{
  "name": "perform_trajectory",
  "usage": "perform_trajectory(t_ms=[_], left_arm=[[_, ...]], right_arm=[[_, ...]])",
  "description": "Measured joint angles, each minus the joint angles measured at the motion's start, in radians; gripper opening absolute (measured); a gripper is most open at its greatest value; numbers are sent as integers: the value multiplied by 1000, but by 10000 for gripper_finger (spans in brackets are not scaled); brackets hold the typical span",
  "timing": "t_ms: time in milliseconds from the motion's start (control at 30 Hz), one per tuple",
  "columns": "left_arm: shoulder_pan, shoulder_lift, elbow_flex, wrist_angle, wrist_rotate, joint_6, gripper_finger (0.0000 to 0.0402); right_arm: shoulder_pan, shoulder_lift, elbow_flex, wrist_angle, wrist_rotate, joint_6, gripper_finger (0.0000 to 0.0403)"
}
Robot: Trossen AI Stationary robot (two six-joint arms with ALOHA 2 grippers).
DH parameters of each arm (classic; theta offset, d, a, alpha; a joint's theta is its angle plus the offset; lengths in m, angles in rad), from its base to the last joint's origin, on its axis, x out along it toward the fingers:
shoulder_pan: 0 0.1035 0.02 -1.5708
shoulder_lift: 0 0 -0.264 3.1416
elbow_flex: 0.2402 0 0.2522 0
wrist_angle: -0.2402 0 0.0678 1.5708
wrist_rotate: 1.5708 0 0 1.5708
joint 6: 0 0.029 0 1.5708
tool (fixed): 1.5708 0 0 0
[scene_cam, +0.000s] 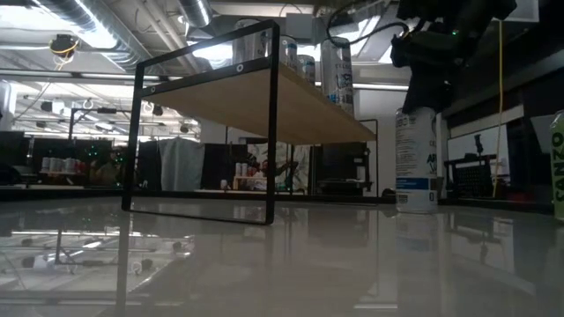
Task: Place canned beverage on shelf
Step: Put the white soda can on the shelf
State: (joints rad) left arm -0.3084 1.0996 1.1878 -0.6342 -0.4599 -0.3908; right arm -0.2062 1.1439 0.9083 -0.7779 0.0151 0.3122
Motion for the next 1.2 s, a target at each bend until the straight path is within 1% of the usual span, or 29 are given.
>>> perform_trajectory(t_ms=[233, 533, 867, 1200], left_arm=[[0, 0, 0, 0, 0, 0, 299], [0, 0, 0, 0, 0, -1, 299], [0, 0, 0, 0, 0, 0, 299], [0, 0, 0, 0, 0, 0, 299]], right_arm=[[3, 4, -1, -29, 4, -61, 381], [3, 6, -1, -34, 88, -64, 381], [3, 19, -2, -34, 85, -52, 381], [3, 87, -3, -31, 71, -51, 379]])
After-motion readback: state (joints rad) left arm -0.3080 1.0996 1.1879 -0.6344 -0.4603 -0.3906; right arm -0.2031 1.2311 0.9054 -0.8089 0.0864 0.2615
